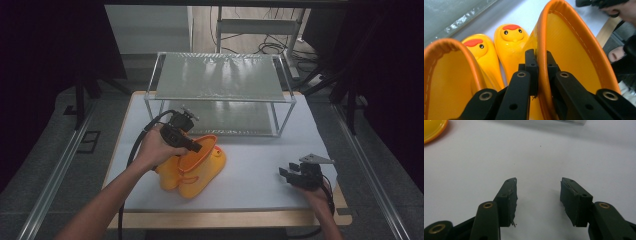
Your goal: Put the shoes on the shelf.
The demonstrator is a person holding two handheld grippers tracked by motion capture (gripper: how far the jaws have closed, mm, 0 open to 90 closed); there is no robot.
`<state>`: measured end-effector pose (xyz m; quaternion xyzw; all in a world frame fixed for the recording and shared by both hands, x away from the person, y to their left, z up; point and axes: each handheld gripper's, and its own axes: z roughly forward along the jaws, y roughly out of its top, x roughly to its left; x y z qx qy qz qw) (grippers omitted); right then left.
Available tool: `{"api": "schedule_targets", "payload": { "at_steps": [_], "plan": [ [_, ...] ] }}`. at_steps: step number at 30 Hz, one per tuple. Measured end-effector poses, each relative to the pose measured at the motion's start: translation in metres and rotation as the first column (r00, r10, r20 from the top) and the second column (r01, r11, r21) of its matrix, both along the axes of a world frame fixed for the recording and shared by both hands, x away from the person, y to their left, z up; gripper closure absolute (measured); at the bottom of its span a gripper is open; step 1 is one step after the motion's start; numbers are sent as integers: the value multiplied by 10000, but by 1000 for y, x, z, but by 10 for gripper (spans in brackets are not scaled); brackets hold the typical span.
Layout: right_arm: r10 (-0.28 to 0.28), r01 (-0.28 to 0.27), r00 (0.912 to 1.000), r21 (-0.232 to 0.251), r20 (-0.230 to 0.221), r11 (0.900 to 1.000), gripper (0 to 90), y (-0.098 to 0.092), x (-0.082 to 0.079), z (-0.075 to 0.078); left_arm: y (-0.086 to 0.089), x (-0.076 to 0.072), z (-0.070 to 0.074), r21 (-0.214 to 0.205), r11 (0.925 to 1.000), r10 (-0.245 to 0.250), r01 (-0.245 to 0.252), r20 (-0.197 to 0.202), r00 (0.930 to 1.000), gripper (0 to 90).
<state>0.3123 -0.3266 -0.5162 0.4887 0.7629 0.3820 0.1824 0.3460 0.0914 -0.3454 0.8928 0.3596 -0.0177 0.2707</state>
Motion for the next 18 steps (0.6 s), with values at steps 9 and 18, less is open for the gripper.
{"api": "schedule_targets", "payload": {
  "at_steps": [9, 18],
  "plan": [
    [5, -5, 10000, 7, -16, 10000, 474, 0, 0, 0, 4, -2, -3, 1, 10000, -69, 69, -66, 10000, 840],
    [28, -28, 10000, -28, -43, 10000, 473, 0, -1, 0, 19, -2, 10, -924, 9953, 306, -302, 31, 9995, 620]
  ]
}}
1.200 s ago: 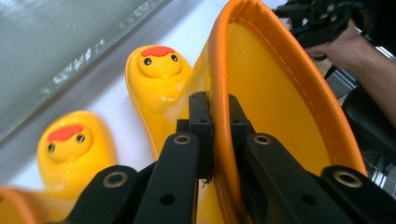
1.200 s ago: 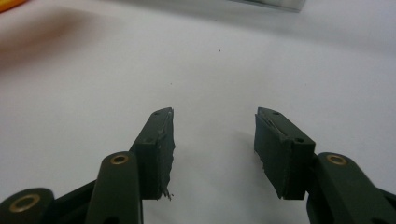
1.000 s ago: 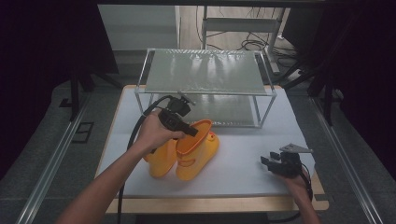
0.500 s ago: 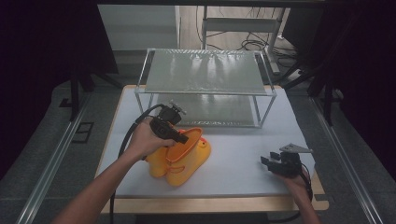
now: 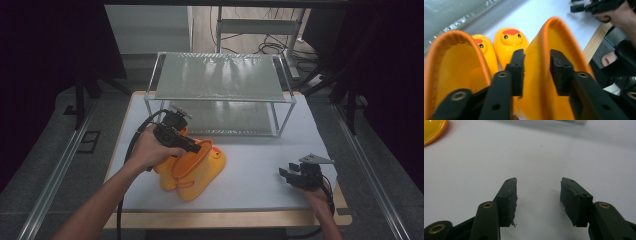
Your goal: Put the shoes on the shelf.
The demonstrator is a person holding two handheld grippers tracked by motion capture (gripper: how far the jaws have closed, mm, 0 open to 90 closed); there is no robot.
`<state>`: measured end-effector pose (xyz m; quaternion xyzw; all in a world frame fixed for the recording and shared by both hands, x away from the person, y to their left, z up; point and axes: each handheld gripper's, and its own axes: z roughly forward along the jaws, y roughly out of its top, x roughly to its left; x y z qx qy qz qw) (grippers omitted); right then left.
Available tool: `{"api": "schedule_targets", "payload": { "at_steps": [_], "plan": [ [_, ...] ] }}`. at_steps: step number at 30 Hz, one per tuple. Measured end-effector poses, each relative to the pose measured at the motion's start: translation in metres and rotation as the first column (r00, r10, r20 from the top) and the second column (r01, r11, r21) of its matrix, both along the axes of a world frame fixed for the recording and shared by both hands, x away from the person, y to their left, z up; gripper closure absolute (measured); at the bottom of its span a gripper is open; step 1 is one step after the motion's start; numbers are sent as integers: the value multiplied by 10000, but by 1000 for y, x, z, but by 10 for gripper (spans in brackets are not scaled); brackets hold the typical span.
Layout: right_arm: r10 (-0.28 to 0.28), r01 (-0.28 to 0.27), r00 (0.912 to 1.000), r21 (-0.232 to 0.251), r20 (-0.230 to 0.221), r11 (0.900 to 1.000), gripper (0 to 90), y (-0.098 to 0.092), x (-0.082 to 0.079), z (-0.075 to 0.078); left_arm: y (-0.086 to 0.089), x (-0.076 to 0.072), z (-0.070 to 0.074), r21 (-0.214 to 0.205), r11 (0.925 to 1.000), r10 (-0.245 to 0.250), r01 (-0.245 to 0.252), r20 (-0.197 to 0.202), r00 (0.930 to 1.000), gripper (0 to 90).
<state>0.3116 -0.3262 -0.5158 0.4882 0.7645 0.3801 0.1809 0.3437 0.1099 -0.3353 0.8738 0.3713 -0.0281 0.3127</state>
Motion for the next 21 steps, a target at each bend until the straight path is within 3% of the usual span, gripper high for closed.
{"api": "schedule_targets", "payload": {
  "at_steps": [9, 21],
  "plan": [
    [-27, 27, 10000, 11, 4, 10000, 473, 0, 0, 0, 22, -1, 19, -743, 9962, 470, -450, 254, 9986, 489],
    [-34, 34, 10000, -13, -3, 10000, 473, -1, 0, 0, 41, 0, 17, -664, 9956, 657, -666, -157, 9977, 429]
  ]
}}
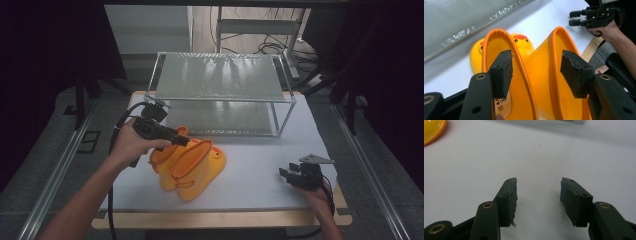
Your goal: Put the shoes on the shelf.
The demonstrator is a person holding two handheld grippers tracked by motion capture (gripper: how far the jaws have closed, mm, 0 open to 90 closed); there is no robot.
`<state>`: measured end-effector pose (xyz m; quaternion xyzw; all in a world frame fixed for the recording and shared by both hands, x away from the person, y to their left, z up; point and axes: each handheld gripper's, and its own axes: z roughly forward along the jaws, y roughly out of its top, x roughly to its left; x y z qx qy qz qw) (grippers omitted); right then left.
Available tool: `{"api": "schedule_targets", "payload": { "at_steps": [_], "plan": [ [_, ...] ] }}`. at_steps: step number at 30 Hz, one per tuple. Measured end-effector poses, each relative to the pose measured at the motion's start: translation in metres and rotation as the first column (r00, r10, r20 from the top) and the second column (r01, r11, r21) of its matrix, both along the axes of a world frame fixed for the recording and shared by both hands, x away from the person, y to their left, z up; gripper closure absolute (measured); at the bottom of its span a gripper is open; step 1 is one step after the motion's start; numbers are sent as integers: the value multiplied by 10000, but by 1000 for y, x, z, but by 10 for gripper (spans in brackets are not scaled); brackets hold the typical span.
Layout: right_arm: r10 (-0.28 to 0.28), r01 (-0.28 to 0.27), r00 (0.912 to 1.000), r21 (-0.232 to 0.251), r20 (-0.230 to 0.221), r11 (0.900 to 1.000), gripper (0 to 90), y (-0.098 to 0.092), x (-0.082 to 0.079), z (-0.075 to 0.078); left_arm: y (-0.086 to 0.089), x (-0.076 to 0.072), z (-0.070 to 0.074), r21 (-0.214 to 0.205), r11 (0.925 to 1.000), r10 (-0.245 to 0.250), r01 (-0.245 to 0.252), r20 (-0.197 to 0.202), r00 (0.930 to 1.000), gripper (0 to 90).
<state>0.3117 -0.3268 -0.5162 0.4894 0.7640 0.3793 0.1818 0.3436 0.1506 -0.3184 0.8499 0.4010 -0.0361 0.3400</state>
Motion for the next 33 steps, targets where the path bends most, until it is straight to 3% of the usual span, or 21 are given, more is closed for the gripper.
{"api": "schedule_targets", "payload": {
  "at_steps": [12, 26, 33],
  "plan": [
    [-16, 16, 10000, 28, -6, 10000, 474, 0, 0, -1, 0, 1, -12, -144, 9997, -199, 191, -621, 9979, 404],
    [-70, 70, 10000, 48, -25, 10000, 474, -1, 0, -1, -9, 1, -19, -63, 9993, -380, 376, -829, 9958, 398],
    [-61, 62, 10000, 35, -26, 10000, 474, 0, 0, -1, -14, 2, -23, 223, 9989, -402, 424, -892, 9952, 399]
  ]
}}
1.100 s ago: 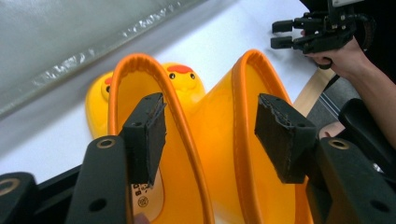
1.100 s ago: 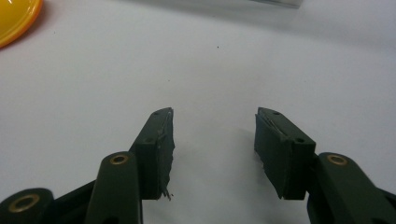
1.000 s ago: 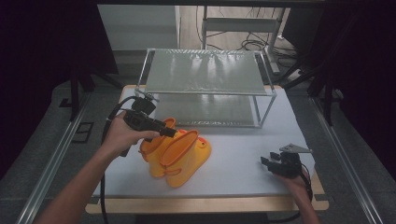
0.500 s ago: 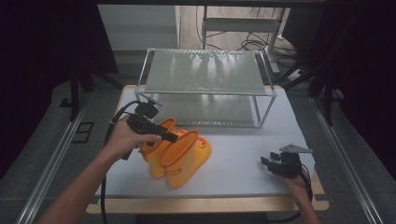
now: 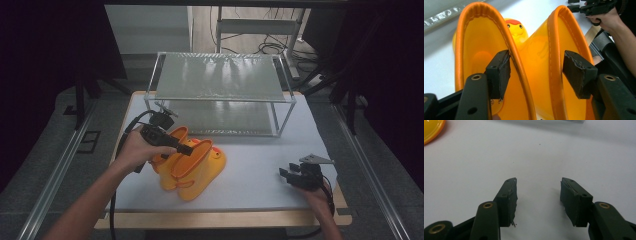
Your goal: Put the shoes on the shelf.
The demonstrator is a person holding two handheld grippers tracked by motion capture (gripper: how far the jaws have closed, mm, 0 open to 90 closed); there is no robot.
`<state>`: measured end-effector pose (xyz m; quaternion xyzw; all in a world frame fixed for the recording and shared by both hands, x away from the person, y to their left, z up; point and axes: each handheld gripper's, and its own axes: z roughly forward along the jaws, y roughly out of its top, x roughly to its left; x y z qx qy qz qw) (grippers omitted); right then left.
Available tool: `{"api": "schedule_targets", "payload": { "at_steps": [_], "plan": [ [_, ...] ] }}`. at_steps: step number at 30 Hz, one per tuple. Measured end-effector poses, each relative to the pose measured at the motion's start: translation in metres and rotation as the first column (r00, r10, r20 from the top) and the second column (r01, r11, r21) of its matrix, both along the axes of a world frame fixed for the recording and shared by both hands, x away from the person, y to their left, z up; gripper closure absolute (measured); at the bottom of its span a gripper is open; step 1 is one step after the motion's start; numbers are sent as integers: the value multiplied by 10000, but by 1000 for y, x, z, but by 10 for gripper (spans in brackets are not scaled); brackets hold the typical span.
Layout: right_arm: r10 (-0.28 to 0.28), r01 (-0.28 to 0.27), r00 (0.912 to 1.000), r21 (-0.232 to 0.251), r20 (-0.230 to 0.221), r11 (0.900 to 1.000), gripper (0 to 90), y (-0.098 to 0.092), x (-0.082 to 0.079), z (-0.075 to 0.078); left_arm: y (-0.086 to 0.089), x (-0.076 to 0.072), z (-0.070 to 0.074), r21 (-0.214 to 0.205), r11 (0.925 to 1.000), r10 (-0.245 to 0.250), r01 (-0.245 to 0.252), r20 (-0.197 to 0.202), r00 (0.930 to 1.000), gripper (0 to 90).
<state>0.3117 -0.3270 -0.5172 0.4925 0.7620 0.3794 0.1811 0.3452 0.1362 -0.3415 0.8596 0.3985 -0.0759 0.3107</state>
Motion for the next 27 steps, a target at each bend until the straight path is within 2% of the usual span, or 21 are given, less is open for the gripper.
{"api": "schedule_targets", "payload": {
  "at_steps": [6, 11, 17, 24, 27],
  "plan": [
    [-3, 3, 10000, 8, 6, 10000, 475, 0, 0, 0, -10, 0, -4, 544, 9985, 68, -75, 131, 9999, 409],
    [9, -8, 10000, -8, 20, 10000, 475, 0, 0, 0, -17, -1, -6, 1199, 9926, 124, -175, 434, 9990, 427],
    [-2, 2, 10000, -27, 1, 10000, 475, 1, 0, 0, -21, -3, -7, 1463, 9887, 237, -326, 621, 9978, 474],
    [11, -11, 10000, -63, -28, 10000, 476, 1, 0, 0, -26, -5, -7, 1733, 9844, 163, -309, 851, 9962, 581],
    [1, -1, 10000, -67, -30, 10000, 476, 1, 0, 0, -28, -6, -7, 1850, 9823, 127, -306, 970, 9952, 656]
  ]
}}
